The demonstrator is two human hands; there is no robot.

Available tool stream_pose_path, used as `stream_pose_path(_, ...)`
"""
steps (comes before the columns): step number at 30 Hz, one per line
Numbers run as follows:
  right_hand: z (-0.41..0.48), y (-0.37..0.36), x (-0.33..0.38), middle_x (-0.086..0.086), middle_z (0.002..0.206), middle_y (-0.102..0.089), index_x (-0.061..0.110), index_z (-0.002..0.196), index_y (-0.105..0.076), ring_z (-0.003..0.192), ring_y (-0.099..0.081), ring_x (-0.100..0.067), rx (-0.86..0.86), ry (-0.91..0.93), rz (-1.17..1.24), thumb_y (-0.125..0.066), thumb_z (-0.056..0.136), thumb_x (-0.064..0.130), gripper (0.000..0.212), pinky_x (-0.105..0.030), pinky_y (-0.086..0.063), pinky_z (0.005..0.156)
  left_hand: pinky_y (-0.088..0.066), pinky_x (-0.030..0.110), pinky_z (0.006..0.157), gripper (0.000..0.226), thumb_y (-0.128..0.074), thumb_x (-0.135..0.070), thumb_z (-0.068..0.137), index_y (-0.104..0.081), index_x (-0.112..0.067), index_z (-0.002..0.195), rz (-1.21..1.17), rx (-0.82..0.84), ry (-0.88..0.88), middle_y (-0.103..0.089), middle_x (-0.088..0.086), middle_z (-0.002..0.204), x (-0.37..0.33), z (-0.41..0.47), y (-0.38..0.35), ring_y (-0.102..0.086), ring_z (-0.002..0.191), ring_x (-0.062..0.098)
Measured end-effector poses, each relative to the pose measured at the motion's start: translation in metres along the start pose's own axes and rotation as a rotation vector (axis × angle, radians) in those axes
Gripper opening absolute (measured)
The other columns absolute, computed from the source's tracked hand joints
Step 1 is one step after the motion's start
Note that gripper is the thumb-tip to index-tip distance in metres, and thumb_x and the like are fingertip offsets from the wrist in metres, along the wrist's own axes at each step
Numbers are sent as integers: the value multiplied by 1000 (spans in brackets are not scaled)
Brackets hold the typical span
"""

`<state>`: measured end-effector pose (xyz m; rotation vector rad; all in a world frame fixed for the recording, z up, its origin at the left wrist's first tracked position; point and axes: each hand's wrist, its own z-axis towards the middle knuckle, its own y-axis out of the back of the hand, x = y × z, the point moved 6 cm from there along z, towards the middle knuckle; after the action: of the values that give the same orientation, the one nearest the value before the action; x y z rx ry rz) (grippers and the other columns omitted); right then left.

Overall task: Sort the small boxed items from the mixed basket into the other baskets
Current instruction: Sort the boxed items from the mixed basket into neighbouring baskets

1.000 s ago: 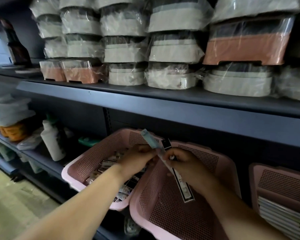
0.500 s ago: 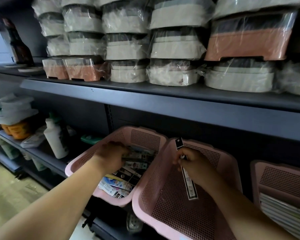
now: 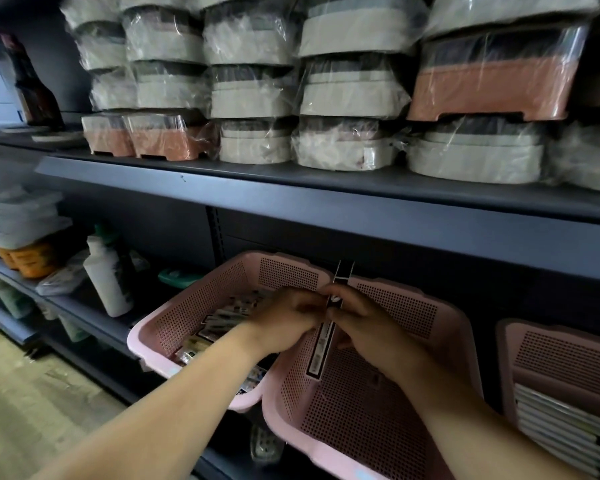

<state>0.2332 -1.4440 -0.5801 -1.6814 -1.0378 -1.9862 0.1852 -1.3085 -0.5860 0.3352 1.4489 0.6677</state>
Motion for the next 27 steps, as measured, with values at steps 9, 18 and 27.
stream_pose_path(9, -4, 2, 1, 21, 134, -56, 55, 133, -51, 116, -58, -3, 21, 42, 21, -60, 100, 26, 46, -26, -52, 90, -47, 24, 75, 14, -73, -24, 94, -74, -34, 85, 175, -318, 73, -74, -13, 81, 13, -11, 70, -69, 78, 7)
stream_pose_path(18, -13, 21, -1, 13, 120, -62, 44, 119, -57, 101, -64, -7, -39, 4, -128, -60, 99, 25, 27, -17, -45, 72, -50, 24, 85, 26, -60, -48, 92, -68, -40, 116, 1060, 53, 228, -70, -15, 116, 57, -61, 88, -65, 103, 8)
stream_pose_path(27, -38, 66, -3, 20, 116, -63, 53, 104, -57, 101, -64, -6, -149, -22, -267, -60, 98, 32, 22, -28, -53, 85, -54, 29, 87, 24, -61, -53, 94, -72, -37, 108, 728, -19, 41, -74, -16, 109, 5, -29, 28, -67, 102, 10)
